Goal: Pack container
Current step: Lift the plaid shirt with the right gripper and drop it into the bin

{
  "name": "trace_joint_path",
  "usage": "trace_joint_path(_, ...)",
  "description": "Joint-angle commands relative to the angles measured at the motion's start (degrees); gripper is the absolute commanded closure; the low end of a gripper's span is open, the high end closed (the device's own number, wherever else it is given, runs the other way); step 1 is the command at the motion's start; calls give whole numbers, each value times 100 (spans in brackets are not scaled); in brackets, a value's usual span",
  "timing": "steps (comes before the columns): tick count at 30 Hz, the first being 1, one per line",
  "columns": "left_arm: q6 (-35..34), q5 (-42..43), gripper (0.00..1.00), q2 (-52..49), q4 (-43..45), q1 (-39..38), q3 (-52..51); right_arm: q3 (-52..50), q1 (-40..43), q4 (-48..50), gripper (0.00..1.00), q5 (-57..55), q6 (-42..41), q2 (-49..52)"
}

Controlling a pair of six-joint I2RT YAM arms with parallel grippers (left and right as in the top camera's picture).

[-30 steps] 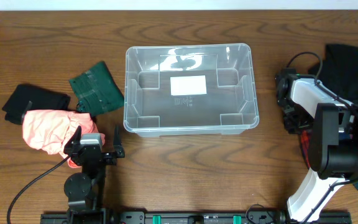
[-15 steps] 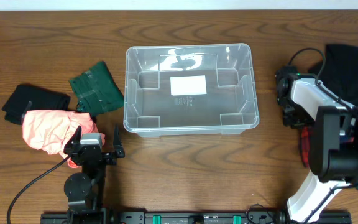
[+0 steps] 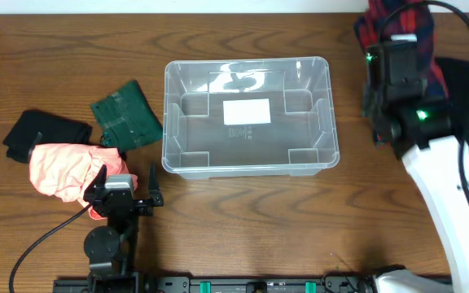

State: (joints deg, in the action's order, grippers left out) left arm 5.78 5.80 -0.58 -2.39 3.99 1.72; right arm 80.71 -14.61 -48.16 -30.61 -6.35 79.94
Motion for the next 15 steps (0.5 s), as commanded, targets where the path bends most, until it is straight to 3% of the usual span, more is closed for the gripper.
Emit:
trace_joint_path(1,-48,33,2,35,-98,17,-149,109,-474,459,99,643,1285,-170)
trace_joint_path(8,-48,33,2,35,-96,17,-149,103,-1572,1115,99,1167,2824,293)
trace_joint_path(15,-48,35,2,35,-98,17,-149,101,-2188,931,99,1165,3176,1405)
